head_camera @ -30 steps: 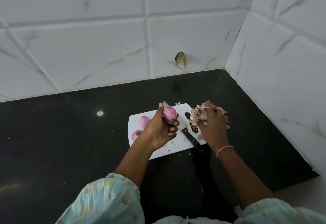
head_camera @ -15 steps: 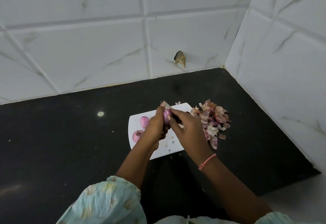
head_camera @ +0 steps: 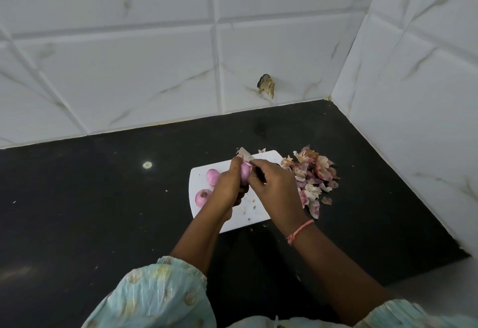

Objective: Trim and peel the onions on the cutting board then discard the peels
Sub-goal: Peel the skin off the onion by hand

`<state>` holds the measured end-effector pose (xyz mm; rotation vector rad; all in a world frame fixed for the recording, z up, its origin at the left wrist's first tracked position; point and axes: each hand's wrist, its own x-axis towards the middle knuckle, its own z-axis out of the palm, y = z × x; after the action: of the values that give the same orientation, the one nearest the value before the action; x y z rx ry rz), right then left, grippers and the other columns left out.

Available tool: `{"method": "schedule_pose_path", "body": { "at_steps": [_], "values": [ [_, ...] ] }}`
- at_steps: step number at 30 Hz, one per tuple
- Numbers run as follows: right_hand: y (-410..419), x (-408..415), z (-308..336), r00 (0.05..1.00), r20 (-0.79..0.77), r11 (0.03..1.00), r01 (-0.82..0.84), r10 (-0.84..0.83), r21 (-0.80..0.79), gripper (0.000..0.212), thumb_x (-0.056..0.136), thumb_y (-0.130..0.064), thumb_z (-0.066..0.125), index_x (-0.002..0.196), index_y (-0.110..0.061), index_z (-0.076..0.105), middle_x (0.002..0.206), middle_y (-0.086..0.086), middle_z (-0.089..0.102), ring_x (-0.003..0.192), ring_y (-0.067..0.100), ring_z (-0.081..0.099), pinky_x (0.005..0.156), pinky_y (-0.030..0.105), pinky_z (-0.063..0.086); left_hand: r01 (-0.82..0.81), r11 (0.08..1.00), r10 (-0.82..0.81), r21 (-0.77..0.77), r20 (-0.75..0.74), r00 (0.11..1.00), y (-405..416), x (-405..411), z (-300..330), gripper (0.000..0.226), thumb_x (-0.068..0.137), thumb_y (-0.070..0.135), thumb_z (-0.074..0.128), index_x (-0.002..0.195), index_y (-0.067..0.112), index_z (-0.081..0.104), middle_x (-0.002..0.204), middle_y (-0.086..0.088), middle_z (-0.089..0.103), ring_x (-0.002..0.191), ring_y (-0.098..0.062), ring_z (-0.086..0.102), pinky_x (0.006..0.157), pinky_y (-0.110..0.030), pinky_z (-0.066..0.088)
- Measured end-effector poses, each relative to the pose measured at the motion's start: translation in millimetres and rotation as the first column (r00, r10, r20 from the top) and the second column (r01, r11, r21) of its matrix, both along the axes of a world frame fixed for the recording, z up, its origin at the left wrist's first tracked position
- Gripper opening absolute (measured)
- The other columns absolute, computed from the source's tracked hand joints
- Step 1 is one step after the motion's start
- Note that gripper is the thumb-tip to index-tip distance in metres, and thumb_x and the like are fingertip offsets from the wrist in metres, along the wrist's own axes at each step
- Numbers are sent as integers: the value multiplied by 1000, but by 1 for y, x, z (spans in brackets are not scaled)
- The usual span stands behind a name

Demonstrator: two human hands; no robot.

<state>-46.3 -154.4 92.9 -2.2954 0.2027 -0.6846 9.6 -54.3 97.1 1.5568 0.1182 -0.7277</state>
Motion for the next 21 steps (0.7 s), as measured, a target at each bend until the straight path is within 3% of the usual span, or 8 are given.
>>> {"method": "schedule_pose_path", "body": {
  "at_steps": [2,6,8,10,13,18,21],
  "values": [
    [-4,3,0,1000,-19,1000,1,-1,27,27,95,-32,57,100,-10,71,80,0,71,71,10,65,65,33,55,-5,1000,5,-16,7,1000,2,1,0,56,100,57,43,61,18,48,49,7,39,37,-5,36,39,-14,31],
    [-12,7,7,999,22,985,44,-49,168,9,90,-12,65,95,-9,72,78,-1,71,71,9,67,66,35,58,44,999,-42,-21,58,997,3,4,1,61,97,66,40,62,16,48,61,1,29,48,-9,25,44,-23,23],
    [-15,8,13,998,27,985,43,-49,170,11,92,-15,65,99,-10,72,84,-3,72,78,7,67,71,32,57,88,989,-88,-120,-2,996,5,7,5,65,91,75,41,65,16,53,62,0,29,51,-10,22,46,-24,19],
    [-14,8,17,1000,4,975,2,-3,223,16,94,-22,64,106,-14,71,94,-7,71,86,3,65,76,22,55,149,960,-172,-239,-75,982,6,11,9,73,81,84,45,81,11,54,62,0,29,53,-11,20,47,-24,17],
    [-10,6,16,995,-59,954,-59,80,295,26,91,-32,67,113,-19,68,100,-11,70,92,0,63,75,13,49,121,941,-162,-315,-109,981,5,13,7,60,87,73,50,97,15,51,61,0,28,52,-11,21,49,-24,17],
    [-11,2,12,1000,-25,977,-13,19,212,14,95,-20,63,105,-13,71,89,-3,72,82,7,66,73,22,52,84,944,-123,-320,-106,987,4,9,0,61,95,67,41,58,20,54,59,1,24,51,-9,17,52,-27,9],
    [-11,2,12,1000,3,999,-15,15,49,15,96,-22,61,103,-12,70,83,-1,71,75,9,66,67,27,53,129,950,-169,-286,-121,978,6,9,1,65,94,70,40,54,19,44,59,2,21,52,-10,14,50,-28,8]
  ]
}}
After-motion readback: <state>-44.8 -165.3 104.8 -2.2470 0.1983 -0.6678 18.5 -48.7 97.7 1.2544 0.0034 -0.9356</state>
